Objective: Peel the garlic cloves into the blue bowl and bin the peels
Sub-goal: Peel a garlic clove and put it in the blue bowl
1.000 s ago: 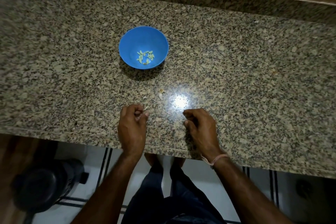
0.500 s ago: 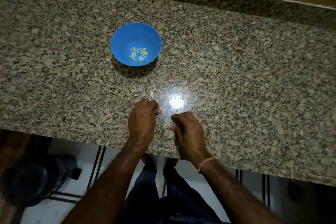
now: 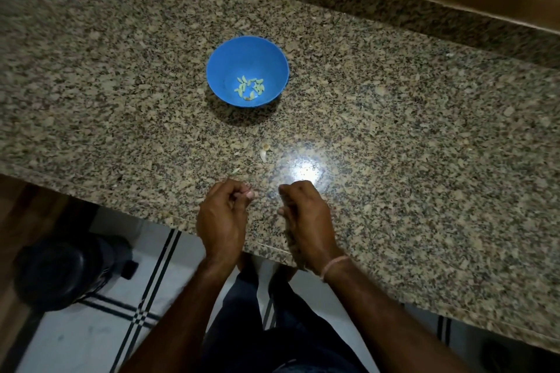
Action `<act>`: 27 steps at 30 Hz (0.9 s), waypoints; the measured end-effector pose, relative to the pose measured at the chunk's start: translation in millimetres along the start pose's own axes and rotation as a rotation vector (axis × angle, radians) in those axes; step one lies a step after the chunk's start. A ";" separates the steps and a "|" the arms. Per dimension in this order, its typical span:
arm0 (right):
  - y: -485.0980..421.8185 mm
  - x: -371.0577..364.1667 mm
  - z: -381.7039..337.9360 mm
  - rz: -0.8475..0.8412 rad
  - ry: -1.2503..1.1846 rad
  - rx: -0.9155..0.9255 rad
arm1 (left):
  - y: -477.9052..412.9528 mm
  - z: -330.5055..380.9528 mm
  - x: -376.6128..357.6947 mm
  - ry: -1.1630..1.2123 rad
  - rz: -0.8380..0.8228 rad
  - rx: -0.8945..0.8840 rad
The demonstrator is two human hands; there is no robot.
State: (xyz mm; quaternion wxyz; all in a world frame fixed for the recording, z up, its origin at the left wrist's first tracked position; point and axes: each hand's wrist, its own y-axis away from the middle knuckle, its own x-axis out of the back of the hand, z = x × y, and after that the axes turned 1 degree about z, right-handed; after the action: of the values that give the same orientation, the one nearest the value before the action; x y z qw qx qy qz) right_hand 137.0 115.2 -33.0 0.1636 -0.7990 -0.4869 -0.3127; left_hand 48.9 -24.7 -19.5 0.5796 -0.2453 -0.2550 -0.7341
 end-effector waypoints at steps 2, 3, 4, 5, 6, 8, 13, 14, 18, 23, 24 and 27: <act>-5.9 -6.1 -11.2 -0.008 0.024 0.055 | 1.2 0.5 -0.8 0.008 0.001 0.000; -7.9 -7.1 -14.4 0.002 0.057 0.075 | 1.8 1.8 -1.1 0.013 0.001 -0.004; -9.8 -8.6 -16.0 0.011 0.089 0.090 | 2.1 2.2 -1.0 0.012 0.006 -0.007; -11.3 -9.8 -16.9 0.014 0.131 0.104 | 2.8 1.7 -0.6 0.015 0.013 -0.008; -13.6 -10.6 -16.6 0.020 0.183 0.120 | 2.5 1.4 -1.1 0.019 0.017 -0.012; -18.6 -12.3 -14.6 0.019 0.280 0.165 | 2.4 -1.6 -1.7 0.026 0.017 0.000; -25.2 -17.8 -16.6 -0.025 0.453 0.196 | 1.5 -7.5 3.9 0.082 0.037 0.044; -24.5 -18.4 -20.6 -0.030 0.404 0.161 | 3.0 -9.2 6.8 0.096 0.042 0.059; -22.5 -39.3 -66.5 -0.076 -0.192 -0.148 | 4.6 -29.7 35.7 0.154 0.098 0.105; -7.3 -116.6 -135.3 -0.326 -0.592 -0.338 | 16.1 -84.7 106.4 0.229 0.241 0.232; -2.3 -131.4 -148.0 -0.359 -0.602 -0.328 | 21.2 -98.6 122.1 0.236 0.271 0.251; 19.3 -179.5 -198.5 -0.433 -0.591 -0.282 | 39.0 -146.8 185.0 0.270 0.360 0.282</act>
State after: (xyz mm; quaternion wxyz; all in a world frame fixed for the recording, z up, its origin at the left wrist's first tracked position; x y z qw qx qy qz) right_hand 27.2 -127.6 -1.4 -0.1649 -0.7480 -0.6225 -0.1603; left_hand 39.1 -263.4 -4.7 0.7581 -0.1033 -0.2271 -0.6026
